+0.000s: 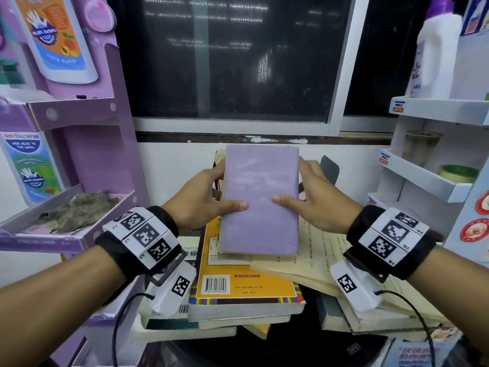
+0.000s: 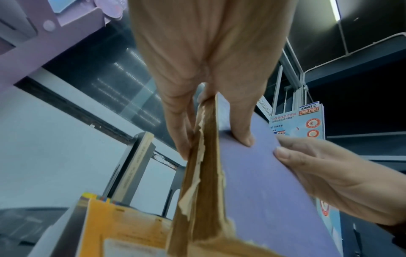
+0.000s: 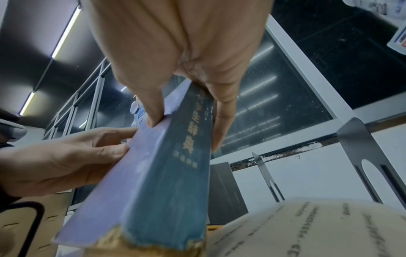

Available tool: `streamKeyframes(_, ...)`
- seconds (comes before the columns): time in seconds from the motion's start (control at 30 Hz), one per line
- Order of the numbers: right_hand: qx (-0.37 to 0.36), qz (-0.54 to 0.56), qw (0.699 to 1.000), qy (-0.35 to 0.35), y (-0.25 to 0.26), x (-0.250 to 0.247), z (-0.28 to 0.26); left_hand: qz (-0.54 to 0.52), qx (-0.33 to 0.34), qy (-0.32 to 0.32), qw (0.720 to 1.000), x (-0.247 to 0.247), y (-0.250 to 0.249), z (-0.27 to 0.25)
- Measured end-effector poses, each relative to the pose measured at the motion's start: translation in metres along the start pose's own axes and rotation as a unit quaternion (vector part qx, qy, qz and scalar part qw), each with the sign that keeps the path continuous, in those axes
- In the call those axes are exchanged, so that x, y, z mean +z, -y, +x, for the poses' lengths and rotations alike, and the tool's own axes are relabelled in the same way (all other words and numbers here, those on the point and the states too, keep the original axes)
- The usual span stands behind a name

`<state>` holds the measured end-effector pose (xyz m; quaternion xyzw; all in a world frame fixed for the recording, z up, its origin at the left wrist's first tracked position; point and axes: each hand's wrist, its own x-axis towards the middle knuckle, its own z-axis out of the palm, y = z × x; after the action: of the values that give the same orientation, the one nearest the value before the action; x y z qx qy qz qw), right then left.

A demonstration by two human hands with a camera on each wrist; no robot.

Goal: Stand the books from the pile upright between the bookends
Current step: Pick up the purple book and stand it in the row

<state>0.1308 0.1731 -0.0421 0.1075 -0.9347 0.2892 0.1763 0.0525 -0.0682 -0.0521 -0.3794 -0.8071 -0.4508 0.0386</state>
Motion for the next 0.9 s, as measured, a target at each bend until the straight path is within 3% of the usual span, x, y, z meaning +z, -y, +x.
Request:
streamKeyframes(0.17, -0.002, 0.010, 0.999, -0.035, 0.004, -0.003, 0.006, 0.009, 0.032, -0.028, 0.999, -0.005, 0.006, 0.008)
streamKeyframes(0.47, 0.025, 0.024, 0.999, -0.023, 0.000, -0.014, 0.012, 0.033, 0.045, -0.032, 0.998, -0.003, 0.025, 0.010)
streamKeyframes(0.9, 0.010, 0.021, 0.999, 0.047, 0.005, -0.049, 0.037, -0.001, 0.046, -0.034, 0.998, -0.002, 0.031, 0.008)
